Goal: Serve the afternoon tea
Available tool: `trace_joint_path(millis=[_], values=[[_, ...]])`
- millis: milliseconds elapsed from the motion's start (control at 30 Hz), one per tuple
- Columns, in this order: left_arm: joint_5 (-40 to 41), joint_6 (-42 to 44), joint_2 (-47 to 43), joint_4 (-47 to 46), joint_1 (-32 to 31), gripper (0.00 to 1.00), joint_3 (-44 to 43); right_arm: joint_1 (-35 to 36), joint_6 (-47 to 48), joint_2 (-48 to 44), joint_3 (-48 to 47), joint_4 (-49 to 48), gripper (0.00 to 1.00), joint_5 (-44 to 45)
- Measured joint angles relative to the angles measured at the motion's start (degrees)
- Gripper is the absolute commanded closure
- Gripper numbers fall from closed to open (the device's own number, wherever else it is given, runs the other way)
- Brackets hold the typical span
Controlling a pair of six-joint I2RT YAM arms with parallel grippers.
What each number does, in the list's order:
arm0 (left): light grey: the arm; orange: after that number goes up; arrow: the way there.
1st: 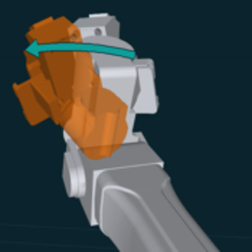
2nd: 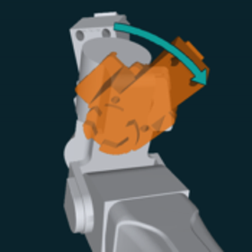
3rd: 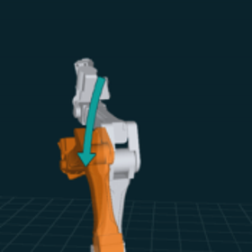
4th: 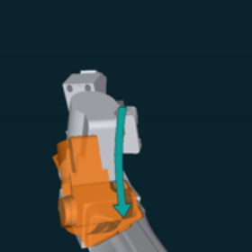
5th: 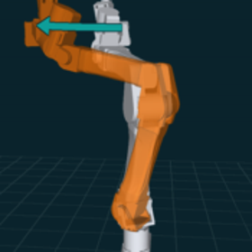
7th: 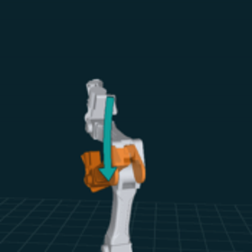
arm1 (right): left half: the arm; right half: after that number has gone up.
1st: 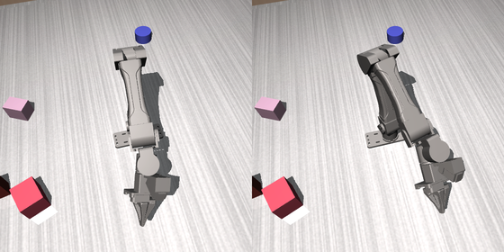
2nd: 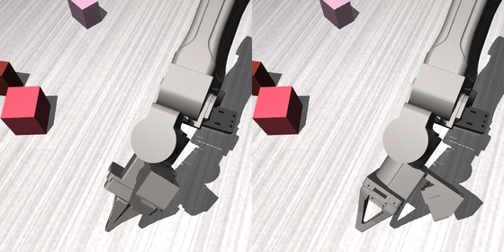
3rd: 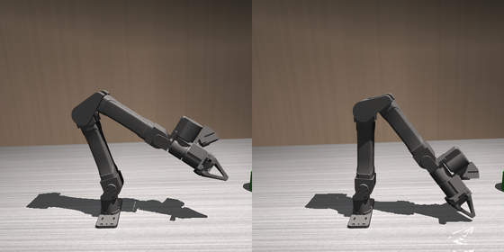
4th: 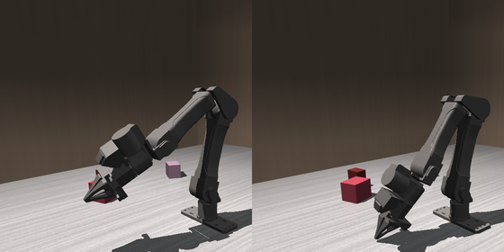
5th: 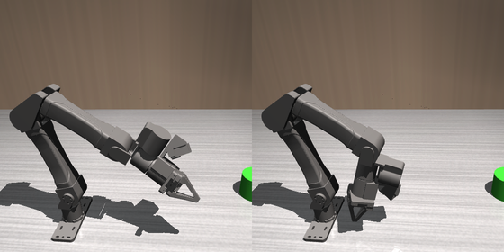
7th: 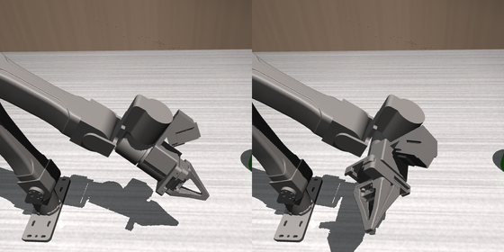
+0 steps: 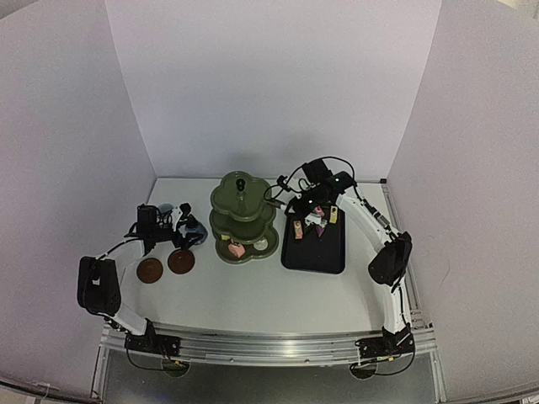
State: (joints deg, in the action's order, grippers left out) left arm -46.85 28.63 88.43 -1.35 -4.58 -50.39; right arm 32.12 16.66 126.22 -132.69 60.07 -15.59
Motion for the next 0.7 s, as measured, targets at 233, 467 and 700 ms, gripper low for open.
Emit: trace_joint_path(millis=[233, 467, 700], values=[[-0.02, 0.02, 1.54, -1.93, -0.81, 0.09, -1.01, 0.00, -0.02, 3.73, -3.41, 0.08, 1.00, -0.11], [-0.02, -0.14, 1.65, -2.93, -1.00, 0.08, -1.03, 0.18, 0.01, 5.66, -5.32, 0.02, 0.96, -0.03], [0.04, -0.57, 1.65, -3.79, -1.00, 0.08, -1.03, 0.78, -0.18, 6.95, -5.59, -0.02, 0.82, 0.17]])
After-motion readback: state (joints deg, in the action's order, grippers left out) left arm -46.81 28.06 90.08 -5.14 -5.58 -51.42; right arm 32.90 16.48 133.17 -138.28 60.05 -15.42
